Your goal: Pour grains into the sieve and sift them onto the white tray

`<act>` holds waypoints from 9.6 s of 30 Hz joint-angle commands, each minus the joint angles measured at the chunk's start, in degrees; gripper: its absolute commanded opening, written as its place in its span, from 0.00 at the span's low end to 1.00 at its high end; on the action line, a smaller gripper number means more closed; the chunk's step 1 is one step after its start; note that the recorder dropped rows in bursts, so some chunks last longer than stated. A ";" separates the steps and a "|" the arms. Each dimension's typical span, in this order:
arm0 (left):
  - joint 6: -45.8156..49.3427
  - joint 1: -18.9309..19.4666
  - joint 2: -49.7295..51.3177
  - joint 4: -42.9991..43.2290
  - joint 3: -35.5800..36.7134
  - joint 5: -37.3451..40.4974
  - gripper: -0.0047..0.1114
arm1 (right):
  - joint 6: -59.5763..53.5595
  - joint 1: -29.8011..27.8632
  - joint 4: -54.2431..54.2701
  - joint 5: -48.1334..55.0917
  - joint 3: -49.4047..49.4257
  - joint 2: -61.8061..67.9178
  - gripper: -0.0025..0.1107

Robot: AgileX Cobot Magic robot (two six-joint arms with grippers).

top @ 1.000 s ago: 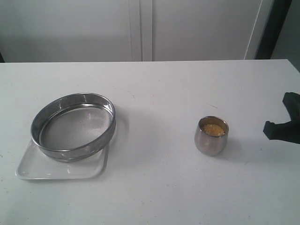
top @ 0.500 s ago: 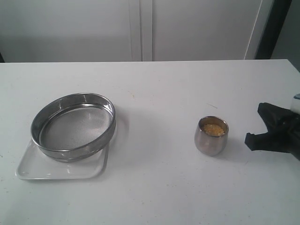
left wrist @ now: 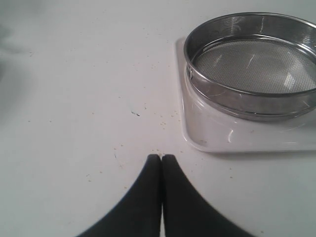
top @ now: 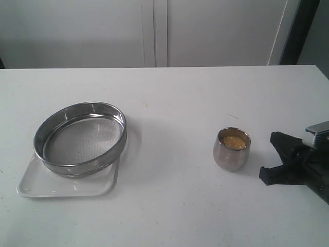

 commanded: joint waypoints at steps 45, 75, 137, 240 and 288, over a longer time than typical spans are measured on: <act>0.01 0.03 -0.23 -0.44 0.21 -0.04 0.04 | 2.40 0.27 -9.61 -3.25 -6.65 17.67 0.90; 0.01 0.03 -0.23 -0.44 0.21 -0.04 0.04 | -3.58 0.59 -14.13 -3.40 -8.30 18.90 0.90; 0.01 0.03 -0.23 -0.44 0.21 -0.04 0.04 | -3.56 0.59 -15.87 -3.07 -14.31 23.53 0.89; 0.01 0.03 -0.23 -0.44 0.21 -0.04 0.04 | 6.07 0.59 -20.18 -6.07 -20.31 26.68 0.02; 0.01 0.03 -0.23 -0.44 0.21 -0.04 0.04 | 6.07 0.59 -20.07 -6.07 -20.31 26.68 0.02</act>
